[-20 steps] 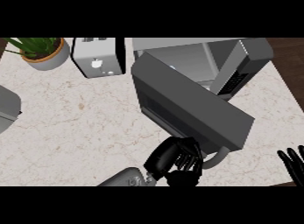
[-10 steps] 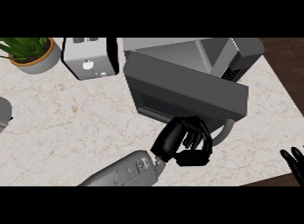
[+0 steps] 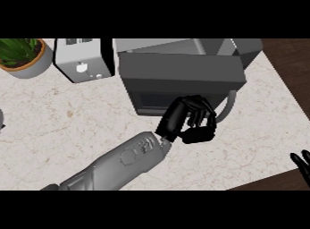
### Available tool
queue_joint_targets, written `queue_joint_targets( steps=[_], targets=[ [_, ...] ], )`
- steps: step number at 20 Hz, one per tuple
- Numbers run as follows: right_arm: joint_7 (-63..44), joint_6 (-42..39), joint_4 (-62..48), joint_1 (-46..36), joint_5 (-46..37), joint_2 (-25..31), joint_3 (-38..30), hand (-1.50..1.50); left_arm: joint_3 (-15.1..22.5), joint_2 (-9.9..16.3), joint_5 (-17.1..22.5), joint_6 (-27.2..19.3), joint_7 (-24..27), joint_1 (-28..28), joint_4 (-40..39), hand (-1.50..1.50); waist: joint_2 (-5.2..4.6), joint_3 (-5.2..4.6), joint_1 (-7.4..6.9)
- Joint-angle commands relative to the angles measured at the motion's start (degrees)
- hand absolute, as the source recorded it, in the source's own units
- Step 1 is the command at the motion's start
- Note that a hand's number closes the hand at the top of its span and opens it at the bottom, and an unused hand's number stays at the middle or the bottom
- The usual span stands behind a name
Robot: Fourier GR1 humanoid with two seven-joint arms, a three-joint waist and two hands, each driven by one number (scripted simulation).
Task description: Pick up the milk, place it into the microwave and close the microwave
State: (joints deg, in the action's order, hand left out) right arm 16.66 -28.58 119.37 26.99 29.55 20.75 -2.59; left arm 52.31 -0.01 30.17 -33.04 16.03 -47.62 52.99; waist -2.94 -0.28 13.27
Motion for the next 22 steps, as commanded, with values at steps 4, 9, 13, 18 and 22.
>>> queue_joint_targets(
  steps=[4, 9, 13, 18, 22],
  targets=[
    [-2.1, 1.14, 1.34, -1.8, 2.32, 0.81, -0.73, -1.5, -3.22, 0.01, 6.45, 0.0, 2.88, -5.08, -4.95, 1.5, -0.8, 0.05, 1.17],
    [-3.15, 1.39, 2.14, -2.19, 3.68, 1.8, -1.79, -1.5, -6.23, 0.01, 10.82, 2.91, 4.47, -7.97, -8.92, 1.5, -1.17, 0.04, 1.66],
    [-3.88, 2.12, 2.42, -2.44, 4.94, 1.68, -2.01, -1.5, -6.57, 0.01, 13.55, 4.15, 5.37, -8.88, -10.96, 1.5, -1.23, 0.1, 2.14],
    [-4.67, 1.65, 3.6, -3.66, 6.43, 3.02, -2.59, -1.5, -7.53, 0.01, 16.8, 2.74, 5.58, -8.26, -12.15, 1.5, -1.58, 0.1, 3.0],
    [-5.09, 0.69, 3.23, -3.93, 7.32, 3.21, -1.41, -1.5, -7.1, 0.01, 17.19, 1.26, 8.45, -7.98, -12.96, 1.5, -1.9, 0.21, 2.67]
  ],
)
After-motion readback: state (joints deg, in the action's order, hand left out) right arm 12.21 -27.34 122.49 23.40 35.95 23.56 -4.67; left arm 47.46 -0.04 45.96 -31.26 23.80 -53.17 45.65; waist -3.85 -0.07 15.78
